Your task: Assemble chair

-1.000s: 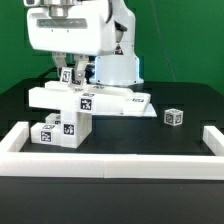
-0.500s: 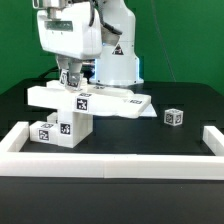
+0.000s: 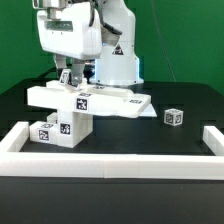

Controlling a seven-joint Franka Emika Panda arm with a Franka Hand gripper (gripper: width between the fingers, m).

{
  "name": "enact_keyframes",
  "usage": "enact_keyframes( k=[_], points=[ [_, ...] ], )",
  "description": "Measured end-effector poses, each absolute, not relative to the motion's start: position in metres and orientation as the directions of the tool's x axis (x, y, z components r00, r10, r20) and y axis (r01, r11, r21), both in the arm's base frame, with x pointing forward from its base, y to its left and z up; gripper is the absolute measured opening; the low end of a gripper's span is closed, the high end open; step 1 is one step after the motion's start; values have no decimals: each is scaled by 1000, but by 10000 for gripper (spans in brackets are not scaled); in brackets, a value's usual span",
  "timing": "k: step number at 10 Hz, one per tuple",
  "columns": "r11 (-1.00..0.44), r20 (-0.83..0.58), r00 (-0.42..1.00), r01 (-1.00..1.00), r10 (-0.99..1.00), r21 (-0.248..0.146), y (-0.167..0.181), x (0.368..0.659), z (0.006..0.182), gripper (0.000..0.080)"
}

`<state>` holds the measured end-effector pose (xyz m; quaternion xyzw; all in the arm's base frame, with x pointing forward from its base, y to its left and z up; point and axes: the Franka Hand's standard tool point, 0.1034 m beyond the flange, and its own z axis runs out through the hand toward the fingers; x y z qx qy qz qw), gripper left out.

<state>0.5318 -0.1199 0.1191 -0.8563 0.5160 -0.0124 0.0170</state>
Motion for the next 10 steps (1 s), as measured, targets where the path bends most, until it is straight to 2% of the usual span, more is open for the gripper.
enact_keyframes(
  k=[1,2,3,6,10],
  points=[
    [-481,10,481,-876,-877,-44,-118,533,119,626],
    [-530,15,529,-847,-848,-44,-115,534,120,642],
    [-530,15,530,-847,-848,-45,-115,534,120,642],
    [-701,30,701,-712,-713,-36,-117,534,120,649],
    [-915,79,913,-404,-401,22,-122,538,122,649]
  ],
)
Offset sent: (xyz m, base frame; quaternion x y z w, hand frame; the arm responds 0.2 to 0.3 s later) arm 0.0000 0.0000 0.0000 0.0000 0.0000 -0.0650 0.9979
